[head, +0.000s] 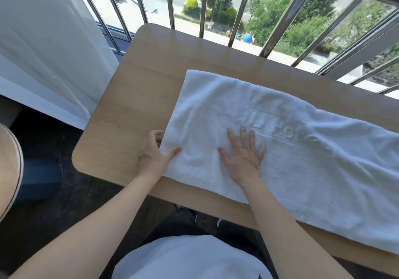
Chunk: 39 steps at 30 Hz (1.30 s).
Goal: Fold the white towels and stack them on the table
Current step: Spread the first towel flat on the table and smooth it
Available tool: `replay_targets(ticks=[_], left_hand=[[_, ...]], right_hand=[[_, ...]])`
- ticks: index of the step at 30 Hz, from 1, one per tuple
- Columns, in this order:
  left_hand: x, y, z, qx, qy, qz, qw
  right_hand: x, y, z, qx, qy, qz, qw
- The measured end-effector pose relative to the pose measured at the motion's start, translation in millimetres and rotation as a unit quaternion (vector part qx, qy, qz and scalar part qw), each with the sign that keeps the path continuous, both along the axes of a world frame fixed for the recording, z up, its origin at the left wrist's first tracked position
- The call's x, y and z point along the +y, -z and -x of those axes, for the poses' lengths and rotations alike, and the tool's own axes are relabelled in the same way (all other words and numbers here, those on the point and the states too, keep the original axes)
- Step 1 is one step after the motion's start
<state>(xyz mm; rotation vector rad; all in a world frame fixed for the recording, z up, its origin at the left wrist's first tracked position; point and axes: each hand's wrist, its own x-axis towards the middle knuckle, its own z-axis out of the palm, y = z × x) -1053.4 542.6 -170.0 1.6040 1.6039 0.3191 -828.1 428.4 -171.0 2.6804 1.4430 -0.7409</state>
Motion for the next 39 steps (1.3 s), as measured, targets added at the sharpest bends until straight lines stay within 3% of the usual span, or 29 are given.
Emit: replay_targets(ticks=[4, 8, 12, 16, 20, 23, 28, 32, 36, 39], left_hand=[[-13.7, 3.9, -42.1, 0.094, 0.119, -0.153, 0.977], [-39.1, 13.1, -107.8, 0.095, 0.305, -0.116, 0.940], [-61.6, 24.5, -149.3, 0.101, 0.361, -0.157, 0.914], [-82.9, 31.6, -209.7, 0.082, 0.443, -0.195, 0.871], [-103.2, 32.4, -254.9, 0.137, 0.465, -0.193, 0.853], [-127.3, 26.1, -291.6, 0.125, 0.470, -0.170, 0.857], [-161.5, 18.7, -341.3, 0.101, 0.426, -0.168, 0.883], [-172.4, 26.8, -355.0, 0.122, 0.400, -0.202, 0.885], [-180.5, 33.4, -358.8, 0.177, 0.389, -0.236, 0.873], [-189.5, 26.6, -377.8, 0.201, 0.367, -0.226, 0.880]], right_hand=[[-29.2, 2.1, -6.3, 0.028, -0.010, -0.028, 0.999], [-48.4, -1.1, -23.5, 0.035, 0.029, -0.072, 0.996], [-83.8, -7.5, -61.1, 0.037, 0.102, -0.085, 0.990], [-115.3, -20.8, -126.4, 0.007, 0.202, -0.159, 0.966], [-125.0, -35.7, -178.7, 0.059, 0.221, -0.197, 0.953], [-126.4, -41.0, -224.9, 0.042, 0.193, -0.187, 0.962], [-108.5, -34.0, -302.8, 0.062, 0.159, -0.129, 0.977], [-95.7, -15.0, -349.9, 0.026, 0.088, 0.007, 0.996], [-93.7, -2.8, -367.5, -0.048, 0.049, -0.015, 0.998], [-88.7, -15.3, -389.3, 0.017, -0.008, 0.036, 0.999]])
